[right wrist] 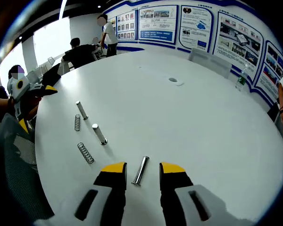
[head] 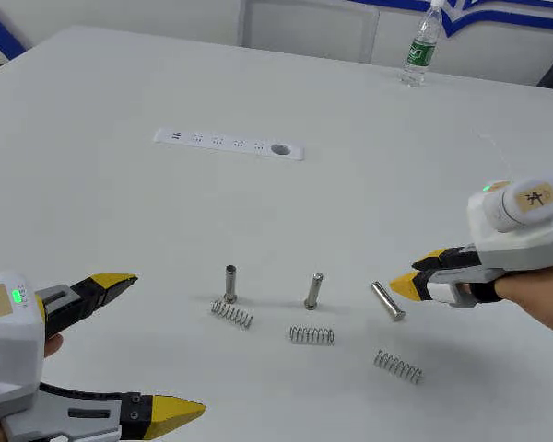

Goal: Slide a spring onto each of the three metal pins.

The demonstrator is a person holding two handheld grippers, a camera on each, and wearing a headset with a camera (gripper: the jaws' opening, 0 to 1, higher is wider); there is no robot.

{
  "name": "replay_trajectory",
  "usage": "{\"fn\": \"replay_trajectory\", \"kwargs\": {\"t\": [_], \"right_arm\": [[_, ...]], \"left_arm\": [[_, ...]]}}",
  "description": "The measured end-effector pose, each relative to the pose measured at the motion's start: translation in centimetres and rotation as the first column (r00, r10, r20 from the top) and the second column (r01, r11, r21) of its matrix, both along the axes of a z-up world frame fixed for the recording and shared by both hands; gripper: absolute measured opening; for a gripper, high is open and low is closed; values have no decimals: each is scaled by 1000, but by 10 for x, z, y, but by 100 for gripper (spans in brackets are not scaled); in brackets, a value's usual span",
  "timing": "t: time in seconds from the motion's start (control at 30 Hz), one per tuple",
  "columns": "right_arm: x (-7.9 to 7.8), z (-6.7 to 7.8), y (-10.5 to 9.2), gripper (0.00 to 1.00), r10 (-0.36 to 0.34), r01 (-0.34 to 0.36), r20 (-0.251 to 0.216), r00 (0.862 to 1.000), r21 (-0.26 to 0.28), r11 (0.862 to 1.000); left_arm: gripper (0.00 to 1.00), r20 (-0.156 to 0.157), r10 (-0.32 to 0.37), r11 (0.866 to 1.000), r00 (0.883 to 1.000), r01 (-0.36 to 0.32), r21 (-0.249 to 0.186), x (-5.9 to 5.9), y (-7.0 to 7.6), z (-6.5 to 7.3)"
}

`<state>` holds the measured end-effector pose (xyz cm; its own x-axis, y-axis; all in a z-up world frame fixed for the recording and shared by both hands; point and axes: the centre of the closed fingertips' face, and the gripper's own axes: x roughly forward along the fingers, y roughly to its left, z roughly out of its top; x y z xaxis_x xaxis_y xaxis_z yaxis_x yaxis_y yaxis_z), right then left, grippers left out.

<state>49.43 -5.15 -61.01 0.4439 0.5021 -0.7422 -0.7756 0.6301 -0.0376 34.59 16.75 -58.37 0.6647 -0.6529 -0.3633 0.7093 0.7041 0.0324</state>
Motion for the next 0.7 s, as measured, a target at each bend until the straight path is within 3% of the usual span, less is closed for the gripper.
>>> {"fn": "replay_trajectory", "kwargs": {"t": [0.7], "right_arm": [[18, -42, 9, 18, -50, 34, -124, 991, -128, 991]], "left_arm": [[95, -4, 2, 1000, 1000, -2, -2, 1, -2, 0]]}}
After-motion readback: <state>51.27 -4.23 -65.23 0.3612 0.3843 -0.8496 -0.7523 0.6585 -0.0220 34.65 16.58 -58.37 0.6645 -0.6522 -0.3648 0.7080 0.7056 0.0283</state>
